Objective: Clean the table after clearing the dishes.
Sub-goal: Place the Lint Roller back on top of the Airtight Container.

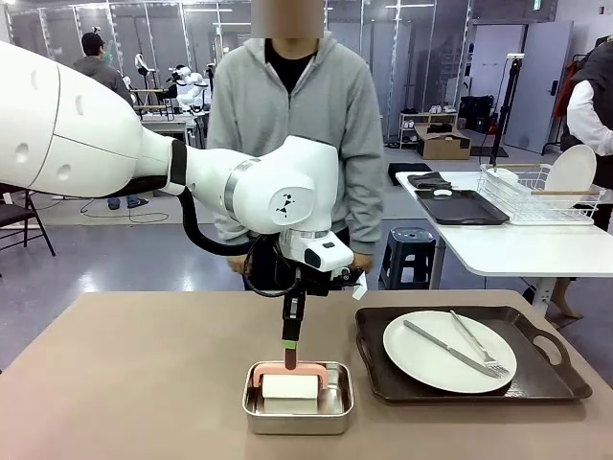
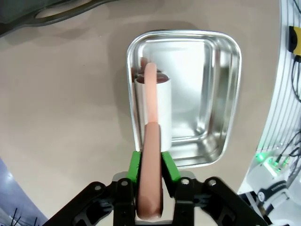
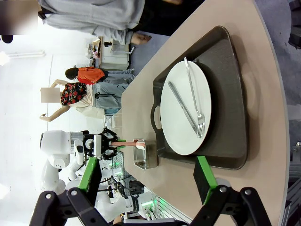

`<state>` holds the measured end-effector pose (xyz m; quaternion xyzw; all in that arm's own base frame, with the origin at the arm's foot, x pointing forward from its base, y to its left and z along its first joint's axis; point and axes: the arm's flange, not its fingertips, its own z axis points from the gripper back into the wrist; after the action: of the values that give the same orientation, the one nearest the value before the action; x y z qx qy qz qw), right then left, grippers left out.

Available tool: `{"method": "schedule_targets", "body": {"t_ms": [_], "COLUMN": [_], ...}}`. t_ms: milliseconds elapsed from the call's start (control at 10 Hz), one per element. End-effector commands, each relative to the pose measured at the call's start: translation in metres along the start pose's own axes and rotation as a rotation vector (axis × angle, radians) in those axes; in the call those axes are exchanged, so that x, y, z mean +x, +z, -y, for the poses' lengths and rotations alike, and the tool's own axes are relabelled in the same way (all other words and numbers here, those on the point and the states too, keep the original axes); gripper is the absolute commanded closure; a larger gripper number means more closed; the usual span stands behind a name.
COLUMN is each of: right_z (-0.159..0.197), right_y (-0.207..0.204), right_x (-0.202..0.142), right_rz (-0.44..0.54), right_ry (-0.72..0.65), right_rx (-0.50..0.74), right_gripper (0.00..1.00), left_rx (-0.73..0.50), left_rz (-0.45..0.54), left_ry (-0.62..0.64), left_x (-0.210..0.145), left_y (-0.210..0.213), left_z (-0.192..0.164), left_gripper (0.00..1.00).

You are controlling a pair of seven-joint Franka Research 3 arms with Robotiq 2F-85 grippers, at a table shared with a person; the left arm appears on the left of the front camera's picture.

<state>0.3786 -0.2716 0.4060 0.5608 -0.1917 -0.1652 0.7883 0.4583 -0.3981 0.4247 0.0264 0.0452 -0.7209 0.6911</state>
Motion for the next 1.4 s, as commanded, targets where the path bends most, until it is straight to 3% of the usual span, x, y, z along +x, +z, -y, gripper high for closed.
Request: {"method": "schedule_targets", "body": {"t_ms": [0,200,900,1300], "right_z": [-0.002,-0.002,-0.002,-0.002], "right_y": [0.001,0.001,0.001,0.001], "right_x": [-0.001,-0.001,-0.001,-0.001], "right_rz": [0.002,0.002,0.002,0.002], "right_ry": [0.004,0.004,0.004,0.004], "right_rx": [0.004,0.004,0.004,0.004], "right_gripper": [0.0,0.0,0.0,0.0], "left_rx": [0.096,0.106,0.075,0.084], "left_rz": [0.042,0.064,0.109,0.07], "left_ry": [-0.014,-0.007,0.006,0.022], "left_x": [-0.016,-0.02,-0.03,-0.018], "left_y": [-0.005,0.001,0.013,0.014], "left_z": [-0.01,-0.006,0.0,-0.008], "left_gripper": [0.25,0.0,0.0,0.0]}}
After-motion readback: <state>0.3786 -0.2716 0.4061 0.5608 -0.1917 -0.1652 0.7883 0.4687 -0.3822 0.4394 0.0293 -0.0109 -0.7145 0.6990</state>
